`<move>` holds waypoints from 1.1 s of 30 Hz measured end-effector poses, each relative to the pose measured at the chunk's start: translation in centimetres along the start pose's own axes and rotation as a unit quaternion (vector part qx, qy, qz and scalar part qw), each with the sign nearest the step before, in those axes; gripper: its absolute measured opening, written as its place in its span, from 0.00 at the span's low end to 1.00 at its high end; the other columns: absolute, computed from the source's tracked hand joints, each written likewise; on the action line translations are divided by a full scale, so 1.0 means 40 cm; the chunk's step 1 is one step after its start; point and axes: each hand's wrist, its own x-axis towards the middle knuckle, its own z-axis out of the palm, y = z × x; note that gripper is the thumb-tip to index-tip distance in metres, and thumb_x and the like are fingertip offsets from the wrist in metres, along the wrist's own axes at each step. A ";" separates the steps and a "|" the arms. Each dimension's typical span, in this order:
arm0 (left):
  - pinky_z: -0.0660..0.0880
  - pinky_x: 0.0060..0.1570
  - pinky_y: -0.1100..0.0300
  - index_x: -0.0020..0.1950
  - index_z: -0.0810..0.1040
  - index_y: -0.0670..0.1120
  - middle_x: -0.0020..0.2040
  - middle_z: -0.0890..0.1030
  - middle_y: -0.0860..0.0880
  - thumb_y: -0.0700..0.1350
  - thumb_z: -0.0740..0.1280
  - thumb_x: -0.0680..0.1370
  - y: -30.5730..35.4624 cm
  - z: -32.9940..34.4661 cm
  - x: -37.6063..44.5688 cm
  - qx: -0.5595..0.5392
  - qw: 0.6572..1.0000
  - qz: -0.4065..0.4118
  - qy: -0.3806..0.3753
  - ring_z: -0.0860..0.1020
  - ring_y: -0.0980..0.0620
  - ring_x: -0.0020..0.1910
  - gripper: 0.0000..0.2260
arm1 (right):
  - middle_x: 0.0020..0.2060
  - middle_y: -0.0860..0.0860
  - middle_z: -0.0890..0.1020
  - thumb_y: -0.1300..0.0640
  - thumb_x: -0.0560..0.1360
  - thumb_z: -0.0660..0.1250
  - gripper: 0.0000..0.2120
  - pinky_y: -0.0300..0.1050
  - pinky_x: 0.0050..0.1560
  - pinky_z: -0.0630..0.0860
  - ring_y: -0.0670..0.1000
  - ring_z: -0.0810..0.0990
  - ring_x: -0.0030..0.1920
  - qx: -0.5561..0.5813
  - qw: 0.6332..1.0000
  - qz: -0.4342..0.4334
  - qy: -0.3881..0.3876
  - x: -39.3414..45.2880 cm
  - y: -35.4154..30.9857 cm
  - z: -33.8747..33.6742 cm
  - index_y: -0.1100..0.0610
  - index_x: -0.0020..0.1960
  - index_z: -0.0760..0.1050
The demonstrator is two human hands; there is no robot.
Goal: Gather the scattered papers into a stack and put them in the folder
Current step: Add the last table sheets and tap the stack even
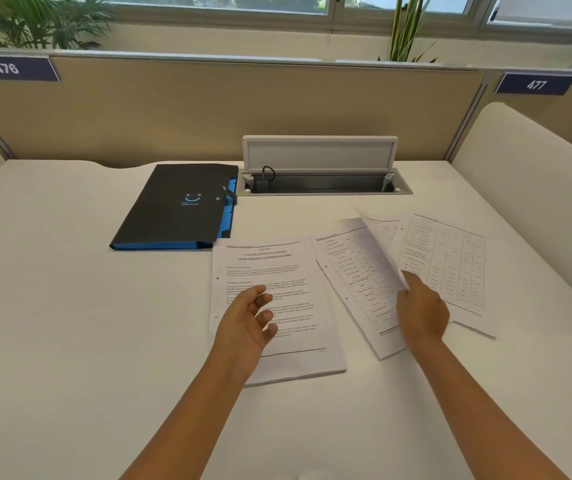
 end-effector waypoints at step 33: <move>0.79 0.49 0.49 0.60 0.74 0.50 0.56 0.81 0.47 0.37 0.64 0.75 0.064 -0.108 0.041 0.226 0.973 0.026 -0.046 0.79 0.46 0.56 0.15 | 0.66 0.53 0.73 0.53 0.74 0.68 0.28 0.44 0.57 0.70 0.51 0.74 0.62 0.326 0.908 0.078 -0.252 -0.054 -0.092 -0.028 0.53 0.70 0.62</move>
